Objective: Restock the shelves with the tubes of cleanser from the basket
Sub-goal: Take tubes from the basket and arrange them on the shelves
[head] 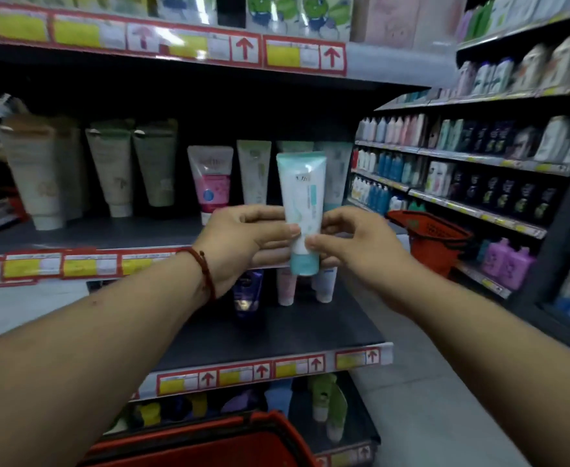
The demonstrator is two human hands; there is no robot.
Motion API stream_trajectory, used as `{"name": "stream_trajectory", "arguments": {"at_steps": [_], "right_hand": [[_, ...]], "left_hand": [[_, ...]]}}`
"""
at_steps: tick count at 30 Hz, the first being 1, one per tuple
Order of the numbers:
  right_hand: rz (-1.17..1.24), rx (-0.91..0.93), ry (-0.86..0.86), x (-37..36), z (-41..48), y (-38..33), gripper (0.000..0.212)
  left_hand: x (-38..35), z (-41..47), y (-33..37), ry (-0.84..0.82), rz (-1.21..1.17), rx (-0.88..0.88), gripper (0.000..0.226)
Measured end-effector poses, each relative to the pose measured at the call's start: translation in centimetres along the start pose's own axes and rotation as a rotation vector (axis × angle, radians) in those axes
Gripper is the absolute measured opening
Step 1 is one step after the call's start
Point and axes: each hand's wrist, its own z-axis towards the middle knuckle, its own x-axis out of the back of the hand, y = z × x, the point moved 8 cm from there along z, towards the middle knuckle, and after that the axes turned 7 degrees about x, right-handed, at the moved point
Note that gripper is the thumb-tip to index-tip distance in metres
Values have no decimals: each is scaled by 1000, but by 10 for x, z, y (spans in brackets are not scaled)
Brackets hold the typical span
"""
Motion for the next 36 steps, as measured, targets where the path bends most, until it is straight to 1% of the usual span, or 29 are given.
{"name": "stream_trajectory", "arguments": {"at_steps": [4,7,9,12,14,18,22,26,29,32,34,36], "right_hand": [[-4,8,29,39,40,14,21],[-33,19,67,56,73,30,18],[-29,4,65,59,92,45,17],[-9,-26,68,58,112,66,15],[-20,-42,78,56,123,81,14],[-64,-46,106,58,139,103,8],[-86,-36,119,66,144,112,12],[-72,-44,109,68,144,113,13],[-141,-49,108,67,138,104,9],[-314,-39,134,69,126,88,28],[-454,-18,137,69,115,75,29],[-527,-12,127,64,101,61,30]], "left_hand": [[-31,50,13,-26,36,-62,35],[-45,86,16,25,76,-96,35],[-47,108,14,67,131,-106,31],[-42,136,7,124,208,-96,25],[-39,152,1,140,214,-84,24],[-40,173,-5,165,216,-68,20],[-48,180,-6,174,189,-61,23],[-47,183,-4,190,269,-51,24],[-41,180,-3,218,376,-46,22],[-36,168,5,222,531,-90,29],[-33,152,16,236,760,-156,34],[-27,128,26,270,1000,-219,37]]}}
